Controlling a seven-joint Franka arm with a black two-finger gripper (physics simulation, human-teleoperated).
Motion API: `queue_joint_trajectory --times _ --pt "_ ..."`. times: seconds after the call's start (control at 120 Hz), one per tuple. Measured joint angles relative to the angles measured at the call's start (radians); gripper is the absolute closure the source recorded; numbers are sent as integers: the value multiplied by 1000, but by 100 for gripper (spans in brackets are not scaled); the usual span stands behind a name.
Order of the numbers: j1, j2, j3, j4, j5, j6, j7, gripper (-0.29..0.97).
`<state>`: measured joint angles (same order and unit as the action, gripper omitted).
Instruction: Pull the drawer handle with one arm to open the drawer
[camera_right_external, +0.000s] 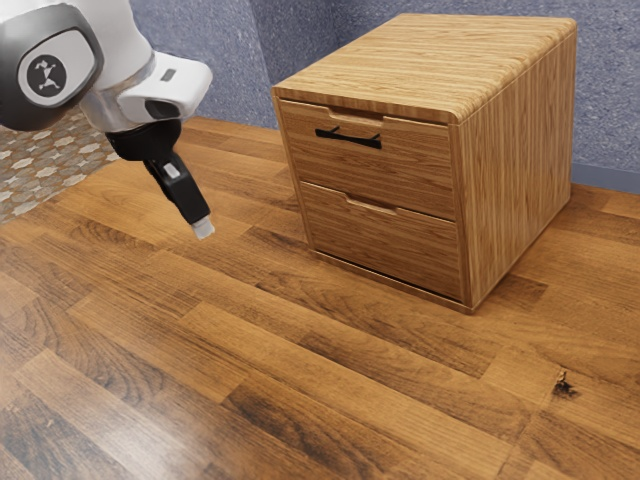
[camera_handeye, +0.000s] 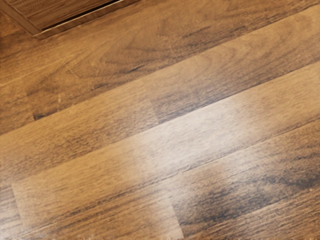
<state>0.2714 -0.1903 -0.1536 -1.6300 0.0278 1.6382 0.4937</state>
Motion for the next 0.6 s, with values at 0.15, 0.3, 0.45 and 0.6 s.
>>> queue_joint_trajectory --times 0.15,0.3,0.45,0.6 --pt "-38 -58 1 -105 23 98 -8 2" --pt "-81 -94 2 -125 59 167 33 2" --pt "-78 -57 22 -180 43 313 237 2" --pt "-79 -45 36 -191 -4 401 426 2"
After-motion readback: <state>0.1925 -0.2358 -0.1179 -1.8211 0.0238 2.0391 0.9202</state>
